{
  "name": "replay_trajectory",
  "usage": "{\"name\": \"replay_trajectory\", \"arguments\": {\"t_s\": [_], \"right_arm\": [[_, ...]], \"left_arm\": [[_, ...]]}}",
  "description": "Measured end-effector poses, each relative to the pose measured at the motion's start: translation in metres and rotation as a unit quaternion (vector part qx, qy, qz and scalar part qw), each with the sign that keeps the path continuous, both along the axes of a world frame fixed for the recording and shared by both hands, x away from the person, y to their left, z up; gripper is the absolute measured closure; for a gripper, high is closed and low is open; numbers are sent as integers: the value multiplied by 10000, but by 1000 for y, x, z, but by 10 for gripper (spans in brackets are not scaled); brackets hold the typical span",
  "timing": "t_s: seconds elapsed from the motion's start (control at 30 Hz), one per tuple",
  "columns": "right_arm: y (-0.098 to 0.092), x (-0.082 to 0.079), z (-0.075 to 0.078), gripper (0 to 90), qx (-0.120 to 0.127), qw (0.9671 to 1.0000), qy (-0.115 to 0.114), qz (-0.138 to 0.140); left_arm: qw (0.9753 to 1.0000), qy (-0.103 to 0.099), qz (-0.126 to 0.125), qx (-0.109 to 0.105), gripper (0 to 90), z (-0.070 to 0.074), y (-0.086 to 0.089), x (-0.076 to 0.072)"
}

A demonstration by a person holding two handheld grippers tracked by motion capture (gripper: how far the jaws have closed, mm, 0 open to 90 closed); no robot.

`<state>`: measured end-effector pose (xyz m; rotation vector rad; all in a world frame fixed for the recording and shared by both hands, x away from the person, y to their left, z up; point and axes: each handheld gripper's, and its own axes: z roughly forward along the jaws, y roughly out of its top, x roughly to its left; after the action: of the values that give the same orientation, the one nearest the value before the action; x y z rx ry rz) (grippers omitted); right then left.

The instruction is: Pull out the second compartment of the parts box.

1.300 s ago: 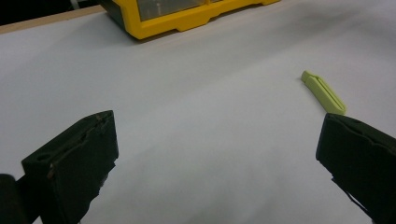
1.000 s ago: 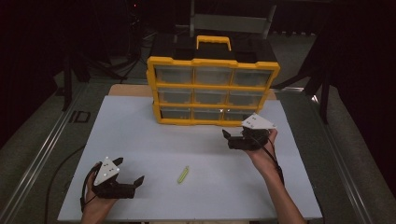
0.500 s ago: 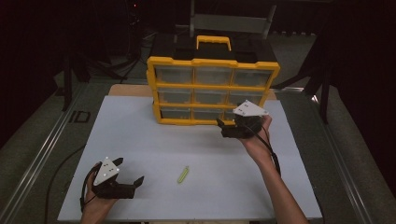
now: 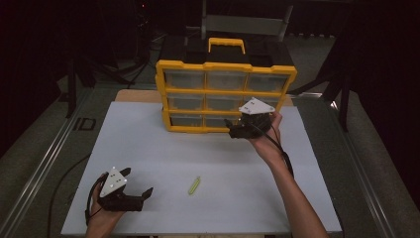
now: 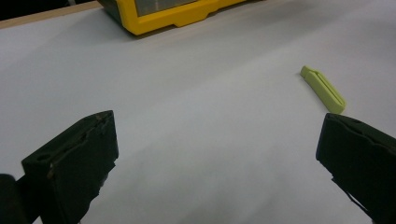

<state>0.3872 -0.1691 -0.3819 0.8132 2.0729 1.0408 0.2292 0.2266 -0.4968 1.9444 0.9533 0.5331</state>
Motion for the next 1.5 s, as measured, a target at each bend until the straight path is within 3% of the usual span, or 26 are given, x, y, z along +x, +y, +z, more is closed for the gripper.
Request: {"name": "replay_trajectory", "arguments": {"t_s": [0.53,0.67,0.77,0.87,1.07,1.13,1.17,1.23,1.33,1.43,1.5], "right_arm": [[19,15,14,84,-723,9974,-69,8],[24,16,17,89,-1007,9948,-150,3],[30,17,19,89,-1337,9906,-282,23],[32,17,21,89,-1445,9890,-318,47],[39,17,25,89,-1984,9785,-565,33],[42,16,26,89,-2246,9719,-706,22],[42,16,26,89,-2246,9719,-706,22],[44,16,27,89,-2411,9671,-815,53],[47,15,27,89,-2560,9624,-906,47],[49,15,26,90,-2797,9549,-996,35],[51,15,28,90,-2991,9479,-1095,50]], "left_arm": [[10000,10,-6,-6,1,0,0,0],[10000,17,-9,-10,0,0,1,0],[10000,20,-13,-10,0,0,1,0],[10000,21,-8,-9,0,-1,1,0],[10000,24,-11,-8,0,-1,1,0],[10000,28,-14,-14,0,-1,1,0],[10000,26,-12,-10,0,-1,1,0],[10000,31,-17,-10,1,-1,1,0],[10000,38,-17,-11,1,-1,1,0],[10000,45,-21,9,0,-1,1,0],[10000,46,-12,-10,0,-1,1,0]]}}
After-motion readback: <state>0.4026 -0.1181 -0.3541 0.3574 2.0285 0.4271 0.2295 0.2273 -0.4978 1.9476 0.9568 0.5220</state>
